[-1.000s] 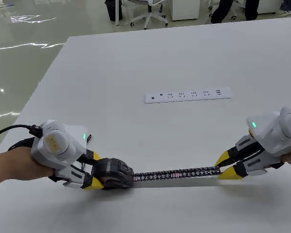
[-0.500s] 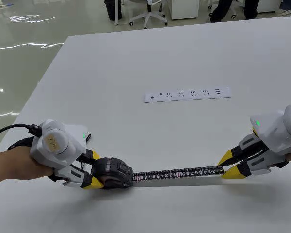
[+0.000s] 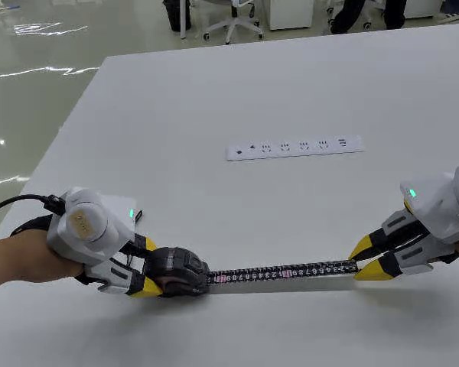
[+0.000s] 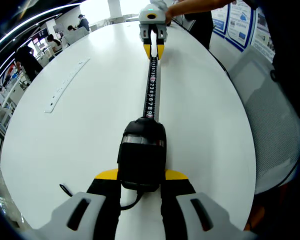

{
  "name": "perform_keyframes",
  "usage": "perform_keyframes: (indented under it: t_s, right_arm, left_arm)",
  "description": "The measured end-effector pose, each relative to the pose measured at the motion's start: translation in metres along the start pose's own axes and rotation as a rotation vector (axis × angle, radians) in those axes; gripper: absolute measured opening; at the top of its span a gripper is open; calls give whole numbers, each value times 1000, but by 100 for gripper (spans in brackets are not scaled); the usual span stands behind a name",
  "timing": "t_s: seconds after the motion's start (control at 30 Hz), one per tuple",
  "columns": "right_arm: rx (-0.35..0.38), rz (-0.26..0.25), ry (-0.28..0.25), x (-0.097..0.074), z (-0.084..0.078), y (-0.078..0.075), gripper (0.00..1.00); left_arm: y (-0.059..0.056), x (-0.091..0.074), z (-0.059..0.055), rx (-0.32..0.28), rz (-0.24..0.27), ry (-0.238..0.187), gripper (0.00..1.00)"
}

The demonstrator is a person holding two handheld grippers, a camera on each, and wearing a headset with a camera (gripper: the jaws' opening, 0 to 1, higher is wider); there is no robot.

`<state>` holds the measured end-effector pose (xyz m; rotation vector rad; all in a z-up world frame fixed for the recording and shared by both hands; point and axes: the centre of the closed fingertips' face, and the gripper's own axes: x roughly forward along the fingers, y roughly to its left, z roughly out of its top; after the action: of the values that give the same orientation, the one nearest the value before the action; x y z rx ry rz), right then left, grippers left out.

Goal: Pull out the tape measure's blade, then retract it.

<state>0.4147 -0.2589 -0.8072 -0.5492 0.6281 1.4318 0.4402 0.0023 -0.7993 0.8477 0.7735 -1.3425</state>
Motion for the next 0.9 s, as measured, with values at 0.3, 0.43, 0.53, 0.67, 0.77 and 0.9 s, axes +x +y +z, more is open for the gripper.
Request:
perform_keyframes:
  t_s: [0.3,0.43,0.53,0.67,0.77,0.9]
  right_arm:
    - [3,-3,5,-3,-3,-1,11]
    - [7,-5,5,-5,-5,-1,11]
    - [8,-8,8,-7,-6,-1,11]
    - [13,-14,9,-8,-9,-2,11]
    - [17,-17,11,-8,-10,-1,11]
    - [20,-14,20,-6,-12,0,11]
  left_arm:
    - [0,0,0,0,-1,2,25]
    - [1,0,0,1,-1,3,25]
    - [1,1,0,0,-2,3,25]
    - [2,1,0,0,-2,4,25]
    - [2,1,0,-1,0,5,25]
    - [1,2,1,2,1,9,25]
